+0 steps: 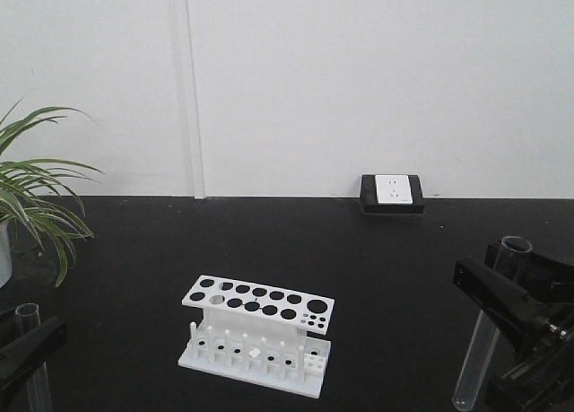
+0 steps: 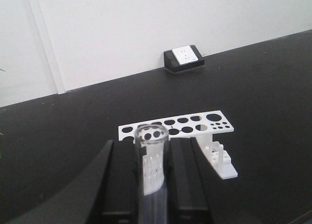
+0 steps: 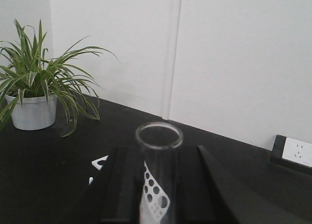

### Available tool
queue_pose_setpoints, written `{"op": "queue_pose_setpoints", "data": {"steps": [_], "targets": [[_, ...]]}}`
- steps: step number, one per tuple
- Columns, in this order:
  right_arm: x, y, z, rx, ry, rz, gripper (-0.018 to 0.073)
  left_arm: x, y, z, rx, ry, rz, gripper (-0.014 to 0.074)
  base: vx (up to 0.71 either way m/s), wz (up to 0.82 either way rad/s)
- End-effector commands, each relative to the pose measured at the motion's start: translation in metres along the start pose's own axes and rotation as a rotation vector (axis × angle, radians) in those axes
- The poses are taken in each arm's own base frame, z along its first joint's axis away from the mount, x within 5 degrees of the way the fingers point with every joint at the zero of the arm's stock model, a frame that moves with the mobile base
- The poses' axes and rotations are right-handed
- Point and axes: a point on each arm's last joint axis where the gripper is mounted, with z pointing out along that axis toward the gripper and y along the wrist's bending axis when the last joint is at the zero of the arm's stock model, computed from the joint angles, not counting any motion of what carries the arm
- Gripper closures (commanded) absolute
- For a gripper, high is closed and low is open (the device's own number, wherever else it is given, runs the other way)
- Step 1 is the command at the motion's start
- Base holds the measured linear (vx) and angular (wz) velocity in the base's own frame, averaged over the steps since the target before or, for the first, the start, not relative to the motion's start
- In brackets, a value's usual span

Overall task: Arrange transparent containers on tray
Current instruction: 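Drive the base toward the other bench holding both tubes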

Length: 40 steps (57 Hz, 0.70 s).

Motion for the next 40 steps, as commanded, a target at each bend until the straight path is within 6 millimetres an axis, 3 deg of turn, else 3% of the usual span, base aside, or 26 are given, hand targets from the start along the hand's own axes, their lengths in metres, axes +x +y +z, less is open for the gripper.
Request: {"op": "queue_pose_setpoints", "data": {"steps": [1,40], "targets": [[-0.0137,0.0015,-0.0021,-0.026,-0.066,0.0,0.0572,-0.0168,-0.0035,-0.0024,0.033,-0.099,-0.011,0.0603,0.0,0.0],[-0.0137,0.0015,-0.002,-0.026,-0.066,0.0,0.0572,-0.0168,-0.0034,-0.0025,0.032,-0.099,-0.011,0.0603,0.0,0.0]]}}
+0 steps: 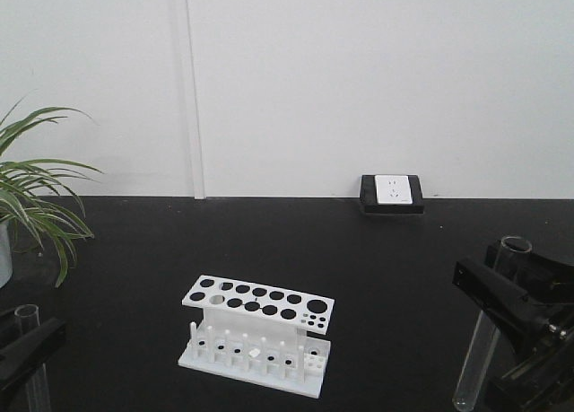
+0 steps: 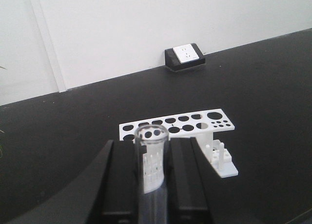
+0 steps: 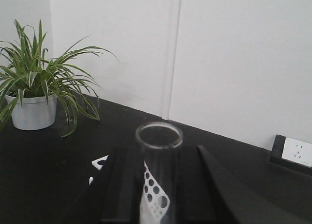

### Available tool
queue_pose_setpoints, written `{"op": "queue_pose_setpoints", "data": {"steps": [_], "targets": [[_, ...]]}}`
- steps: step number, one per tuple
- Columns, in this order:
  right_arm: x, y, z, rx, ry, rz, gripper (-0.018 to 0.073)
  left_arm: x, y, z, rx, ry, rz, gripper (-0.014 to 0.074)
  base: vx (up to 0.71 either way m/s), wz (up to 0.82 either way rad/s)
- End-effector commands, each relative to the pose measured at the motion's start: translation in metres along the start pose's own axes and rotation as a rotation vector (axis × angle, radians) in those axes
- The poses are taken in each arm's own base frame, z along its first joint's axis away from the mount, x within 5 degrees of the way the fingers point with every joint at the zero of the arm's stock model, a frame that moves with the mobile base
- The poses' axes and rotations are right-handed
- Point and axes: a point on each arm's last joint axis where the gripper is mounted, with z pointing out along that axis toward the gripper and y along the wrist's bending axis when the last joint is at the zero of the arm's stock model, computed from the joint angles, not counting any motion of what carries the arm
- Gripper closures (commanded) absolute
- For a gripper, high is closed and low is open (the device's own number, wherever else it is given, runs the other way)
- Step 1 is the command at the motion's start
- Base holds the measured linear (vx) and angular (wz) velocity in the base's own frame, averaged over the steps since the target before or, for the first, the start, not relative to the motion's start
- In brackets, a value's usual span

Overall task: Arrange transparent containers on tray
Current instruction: 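Drive the base toward the other bench holding both tubes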

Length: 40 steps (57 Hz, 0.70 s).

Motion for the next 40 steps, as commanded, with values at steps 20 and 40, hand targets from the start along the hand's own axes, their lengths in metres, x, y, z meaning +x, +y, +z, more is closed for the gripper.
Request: {"op": "queue_pose_setpoints", "data": {"steps": [20,40], "targets": [[-0.0137,0.0016,-0.0021,-0.027,-0.067,0.0,0.0572,-0.0173,-0.0037,-0.0026,0.035,-0.105,-0.011,0.0603,-0.03,-0.01],[-0.0132,0.001,-0.002,-0.019,-0.061,0.0,0.0572,-0.0171,-0.0037,-0.0021,0.035,-0.103,-0.011,0.0603,-0.12,-0.06]]}}
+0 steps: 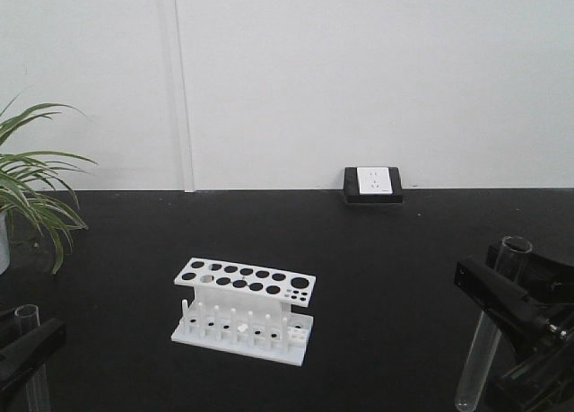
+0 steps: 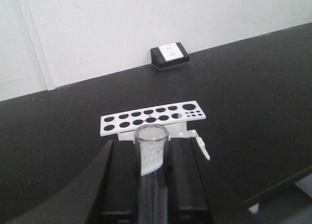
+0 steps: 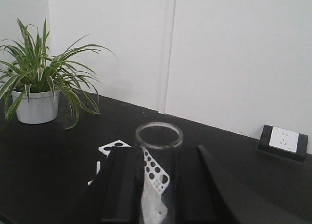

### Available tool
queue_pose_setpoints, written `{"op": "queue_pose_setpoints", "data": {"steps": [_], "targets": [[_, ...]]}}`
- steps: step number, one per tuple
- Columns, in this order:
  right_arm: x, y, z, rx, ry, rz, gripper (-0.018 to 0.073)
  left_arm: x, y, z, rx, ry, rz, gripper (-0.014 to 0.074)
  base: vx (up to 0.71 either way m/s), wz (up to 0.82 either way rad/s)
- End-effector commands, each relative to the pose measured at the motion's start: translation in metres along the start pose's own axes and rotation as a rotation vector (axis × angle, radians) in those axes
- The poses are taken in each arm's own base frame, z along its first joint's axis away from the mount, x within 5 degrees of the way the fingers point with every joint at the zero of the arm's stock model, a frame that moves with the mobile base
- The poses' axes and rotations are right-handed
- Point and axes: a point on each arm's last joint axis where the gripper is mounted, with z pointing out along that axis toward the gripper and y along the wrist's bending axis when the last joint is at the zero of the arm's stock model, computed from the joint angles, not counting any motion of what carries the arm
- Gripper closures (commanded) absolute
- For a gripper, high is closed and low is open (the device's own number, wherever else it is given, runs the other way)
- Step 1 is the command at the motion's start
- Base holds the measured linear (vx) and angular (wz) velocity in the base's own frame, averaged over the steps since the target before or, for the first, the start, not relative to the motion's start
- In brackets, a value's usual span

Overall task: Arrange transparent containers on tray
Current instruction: 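Drive the base toward the other bench holding both tubes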

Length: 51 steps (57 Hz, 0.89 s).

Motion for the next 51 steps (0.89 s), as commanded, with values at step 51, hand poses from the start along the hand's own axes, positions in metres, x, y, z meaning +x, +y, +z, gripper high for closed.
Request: {"op": "queue_pose_setpoints", "data": {"steps": [51], "targets": [[-0.0136,0.0014,-0.0021,-0.025,-0.065,0.0,0.0572,-0.0171,-0.0037,-0.0021,0.035,-0.104,-0.011,0.0603,-0.21,0.23]]}}
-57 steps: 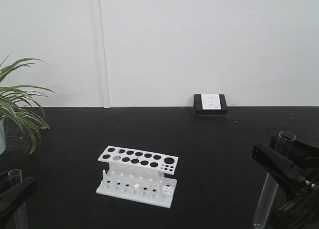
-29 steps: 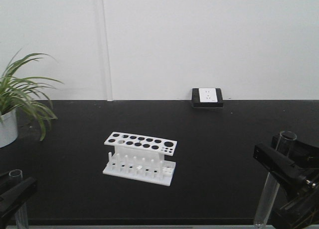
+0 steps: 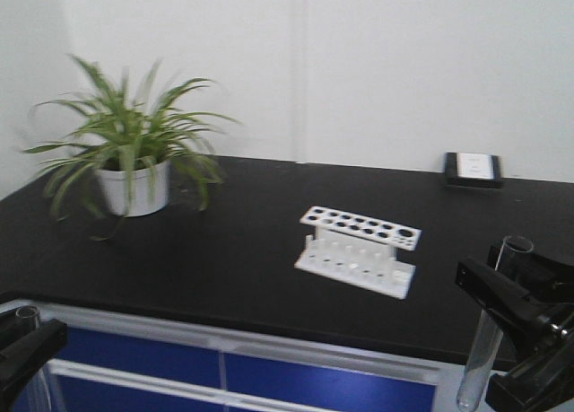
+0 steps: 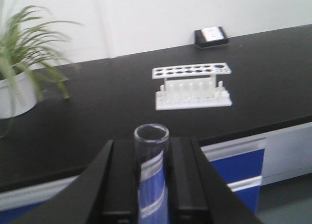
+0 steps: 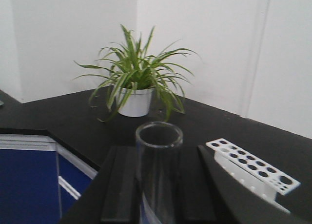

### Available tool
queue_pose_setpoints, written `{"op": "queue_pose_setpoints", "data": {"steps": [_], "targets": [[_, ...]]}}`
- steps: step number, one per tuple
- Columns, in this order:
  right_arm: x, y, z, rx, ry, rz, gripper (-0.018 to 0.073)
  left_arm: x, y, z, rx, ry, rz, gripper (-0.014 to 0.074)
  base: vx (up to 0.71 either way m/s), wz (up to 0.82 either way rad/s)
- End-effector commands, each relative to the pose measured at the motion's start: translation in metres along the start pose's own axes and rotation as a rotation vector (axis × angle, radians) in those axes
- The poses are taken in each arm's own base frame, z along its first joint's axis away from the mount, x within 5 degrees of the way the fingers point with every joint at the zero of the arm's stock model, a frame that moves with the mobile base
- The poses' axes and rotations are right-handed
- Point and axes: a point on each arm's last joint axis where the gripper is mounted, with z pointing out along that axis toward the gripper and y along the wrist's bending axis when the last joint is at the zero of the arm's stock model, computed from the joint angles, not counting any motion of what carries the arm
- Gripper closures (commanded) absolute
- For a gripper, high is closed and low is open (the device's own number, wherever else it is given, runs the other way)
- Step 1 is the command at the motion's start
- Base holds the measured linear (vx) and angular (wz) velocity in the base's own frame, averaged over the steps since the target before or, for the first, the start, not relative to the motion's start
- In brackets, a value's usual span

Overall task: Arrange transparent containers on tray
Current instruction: 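Drive the base toward the other bench holding both tubes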

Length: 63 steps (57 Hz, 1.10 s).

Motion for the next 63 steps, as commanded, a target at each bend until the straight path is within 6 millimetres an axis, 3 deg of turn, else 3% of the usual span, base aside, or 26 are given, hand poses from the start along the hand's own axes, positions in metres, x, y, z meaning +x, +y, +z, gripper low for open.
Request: {"op": "queue_pose_setpoints", "data": {"steps": [1,63], "targets": [[-0.0137,0.0016,-0.0021,-0.026,-0.066,0.0,0.0572,-0.0172,-0.0037,-0.0021,0.036,-0.104,-0.011,0.0603,-0.25,0.54],[-0.0137,0.0016,-0.0021,-0.027,-0.067,0.0,0.0572,-0.0174,-0.0036,-0.0024,0.035,-0.105,-0.011,0.0603,-0.25,0.57]]}}
